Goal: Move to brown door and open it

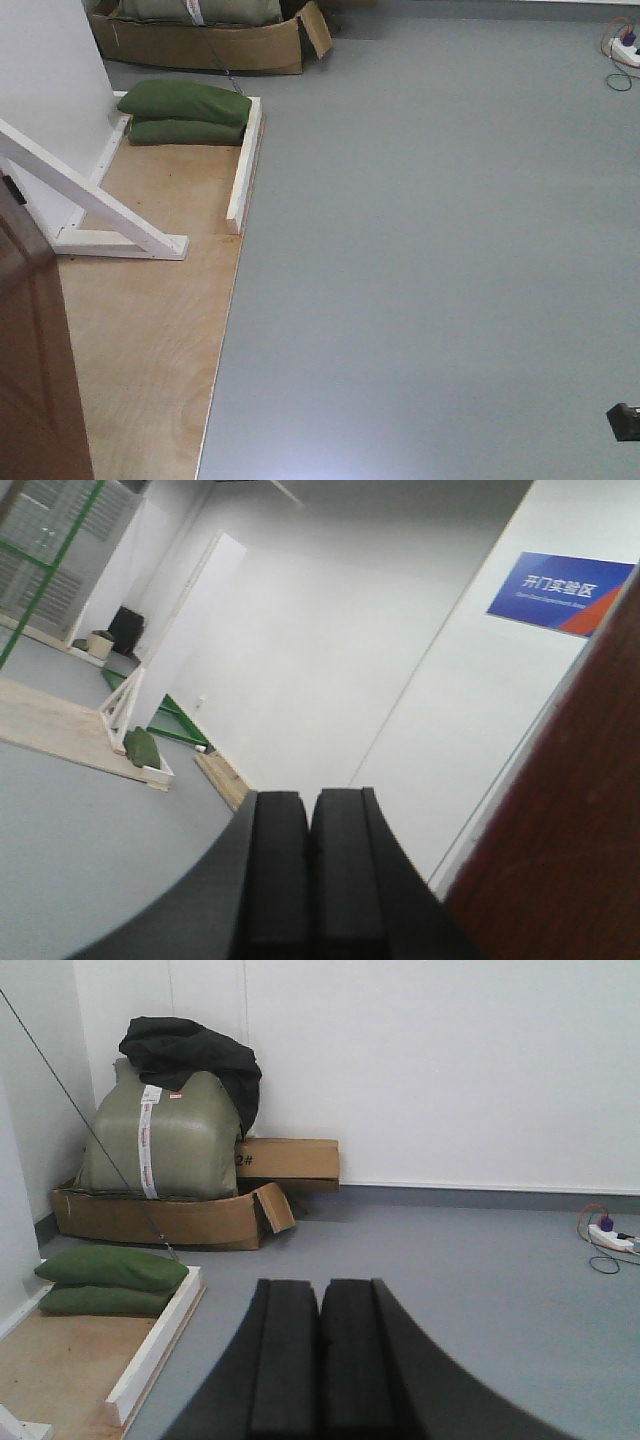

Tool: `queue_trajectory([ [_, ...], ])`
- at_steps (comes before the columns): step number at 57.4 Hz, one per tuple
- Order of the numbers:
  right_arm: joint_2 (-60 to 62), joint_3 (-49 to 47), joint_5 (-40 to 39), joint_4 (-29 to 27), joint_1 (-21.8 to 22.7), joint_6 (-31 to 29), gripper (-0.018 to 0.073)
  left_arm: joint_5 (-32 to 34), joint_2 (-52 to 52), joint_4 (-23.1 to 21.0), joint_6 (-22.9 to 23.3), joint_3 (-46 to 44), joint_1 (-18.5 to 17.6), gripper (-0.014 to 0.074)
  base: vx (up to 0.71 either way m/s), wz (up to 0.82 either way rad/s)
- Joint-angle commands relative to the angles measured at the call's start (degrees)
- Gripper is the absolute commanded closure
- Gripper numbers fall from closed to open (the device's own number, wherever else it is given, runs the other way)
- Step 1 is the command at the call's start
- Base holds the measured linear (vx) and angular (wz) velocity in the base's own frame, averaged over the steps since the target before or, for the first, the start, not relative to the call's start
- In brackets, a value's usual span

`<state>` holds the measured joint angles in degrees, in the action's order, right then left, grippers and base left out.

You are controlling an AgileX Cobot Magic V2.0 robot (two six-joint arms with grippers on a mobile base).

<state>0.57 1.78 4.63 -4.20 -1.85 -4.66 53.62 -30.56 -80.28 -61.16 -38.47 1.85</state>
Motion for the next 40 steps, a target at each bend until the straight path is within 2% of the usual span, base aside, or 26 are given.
queue_trajectory([
  [1,0.7,0.3,-4.6,0.4,0.3,-0.2,0.0559,-11.5,-0.9,5.1,0.1,-1.6,-0.6,0.06,0.0,0.0],
  [28,0.7,0.3,-4.6,0.4,0.3,-0.2,0.0559,-28.6,-0.9,5.3,0.1,-1.6,-0.6,0.06,0.0,0.0],
  [40,0.7,0.3,-4.6,0.4,0.3,-0.2,0.0559,-35.4,-0.9,5.2,0.4,-1.6,-2.8,0.06,0.0,0.0],
])
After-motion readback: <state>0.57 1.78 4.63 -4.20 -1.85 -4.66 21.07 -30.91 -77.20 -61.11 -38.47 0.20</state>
